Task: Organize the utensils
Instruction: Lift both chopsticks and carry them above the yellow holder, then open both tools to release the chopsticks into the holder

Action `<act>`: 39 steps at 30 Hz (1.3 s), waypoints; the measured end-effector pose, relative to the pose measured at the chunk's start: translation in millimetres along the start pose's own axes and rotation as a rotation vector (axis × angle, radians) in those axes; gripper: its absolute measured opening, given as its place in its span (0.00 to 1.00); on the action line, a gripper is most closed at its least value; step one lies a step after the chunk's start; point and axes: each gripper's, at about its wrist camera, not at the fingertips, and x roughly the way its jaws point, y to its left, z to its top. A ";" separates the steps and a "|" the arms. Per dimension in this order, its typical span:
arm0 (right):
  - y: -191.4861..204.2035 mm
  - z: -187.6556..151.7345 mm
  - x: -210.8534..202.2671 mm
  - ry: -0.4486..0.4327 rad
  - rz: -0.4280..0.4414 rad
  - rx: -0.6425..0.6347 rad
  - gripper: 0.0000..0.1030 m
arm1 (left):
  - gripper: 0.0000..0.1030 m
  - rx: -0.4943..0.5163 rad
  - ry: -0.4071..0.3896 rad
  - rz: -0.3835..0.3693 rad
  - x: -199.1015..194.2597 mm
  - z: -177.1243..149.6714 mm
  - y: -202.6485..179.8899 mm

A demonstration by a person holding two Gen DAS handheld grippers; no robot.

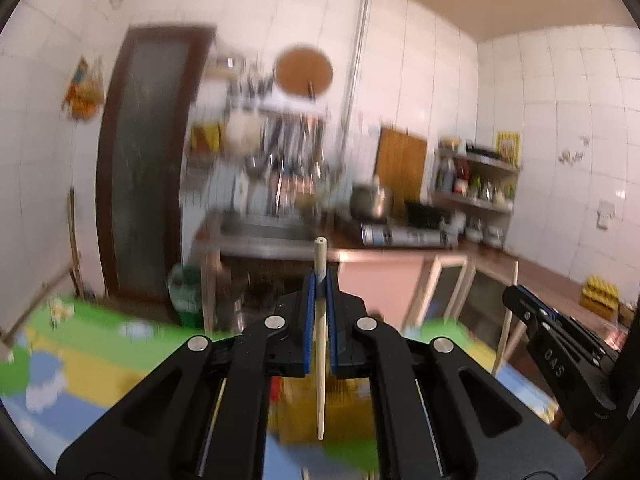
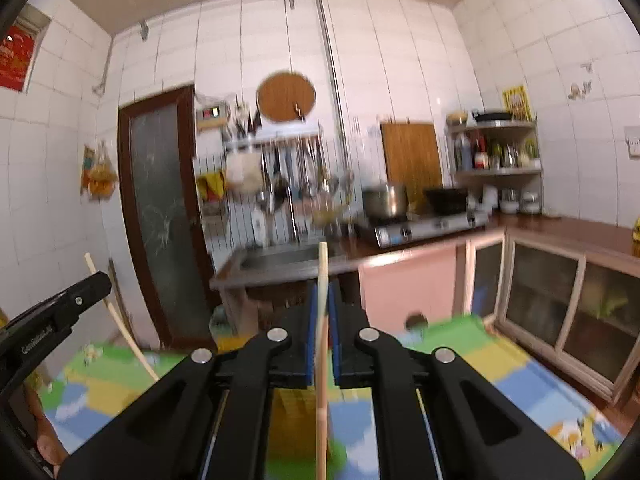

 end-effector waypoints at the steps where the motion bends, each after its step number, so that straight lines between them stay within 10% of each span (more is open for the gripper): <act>1: 2.6 10.7 3.5 -0.030 0.001 -0.001 0.06 | 0.04 0.006 -0.028 -0.002 1.9 9.8 -3.0; 8: 18.5 43.8 41.7 -0.146 0.032 0.003 0.06 | 0.04 0.096 -0.147 0.001 11.4 47.1 -24.9; 29: 20.1 -43.9 114.0 0.034 0.005 -0.098 0.07 | 0.06 0.023 0.202 0.093 95.5 -54.4 29.6; 31: 21.5 -37.8 114.3 0.073 -0.014 -0.118 0.12 | 0.25 0.006 0.193 0.108 84.2 -45.6 37.2; 33: 20.0 -30.6 111.9 0.104 -0.019 -0.118 0.78 | 0.52 -0.014 0.175 0.122 72.1 -35.5 41.8; 39: 19.9 -8.9 86.5 0.095 -0.060 -0.166 0.81 | 0.90 -0.002 0.112 0.166 18.9 -0.2 52.3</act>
